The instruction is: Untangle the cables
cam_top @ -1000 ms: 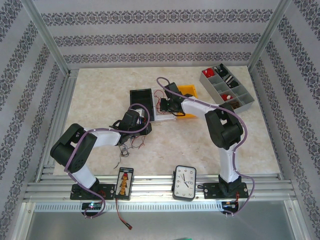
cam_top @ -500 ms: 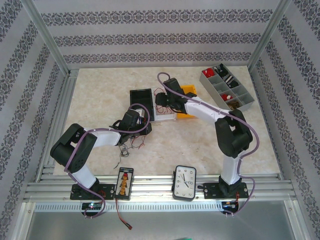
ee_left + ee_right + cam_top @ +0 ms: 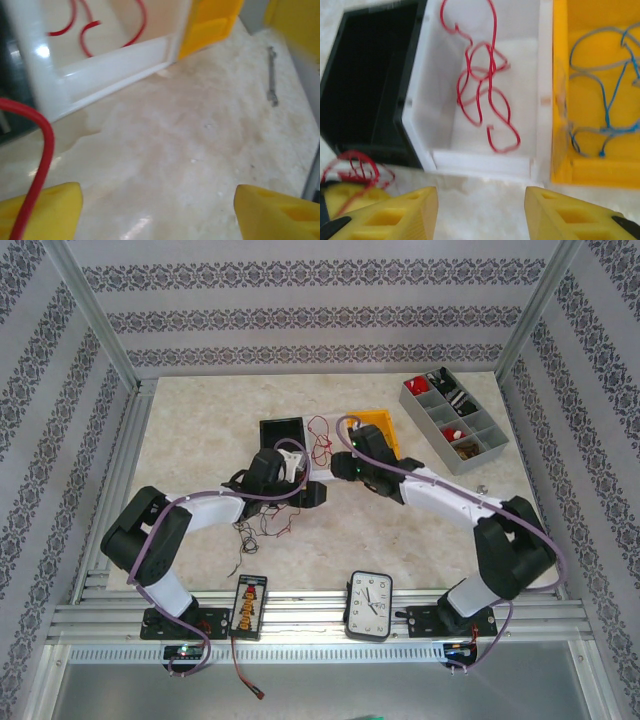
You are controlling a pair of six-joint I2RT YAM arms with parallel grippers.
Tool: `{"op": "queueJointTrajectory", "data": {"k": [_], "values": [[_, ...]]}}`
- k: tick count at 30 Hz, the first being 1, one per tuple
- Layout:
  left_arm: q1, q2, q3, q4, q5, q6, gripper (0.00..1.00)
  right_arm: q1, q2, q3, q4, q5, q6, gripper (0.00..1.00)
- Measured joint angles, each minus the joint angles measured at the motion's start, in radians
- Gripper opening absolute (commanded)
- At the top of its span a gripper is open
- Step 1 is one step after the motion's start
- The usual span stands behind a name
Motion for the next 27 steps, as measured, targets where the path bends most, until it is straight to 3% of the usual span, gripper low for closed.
{"op": "queueJointTrajectory", "data": {"k": [3,10,18,27], "values": [[0.0,-0.034,0.0,-0.031,0.001,0.007,0.96,0.007,-0.054,-0.082,0.014,-0.023,-0.011,0.5],[0.0,-0.272,-0.039,-0.167,-0.322,-0.004,1.0,0.04,-0.074,-0.125,0.04,-0.08,-0.053,0.5],[0.01,-0.397,-0.078,-0.323,-0.549,-0.028,0.98,0.099,0.004,-0.063,0.056,-0.154,-0.103,0.5],[0.06,-0.427,-0.197,-0.403,-0.601,-0.078,0.89,0.165,0.218,0.129,0.068,-0.348,-0.134,0.48]]}}
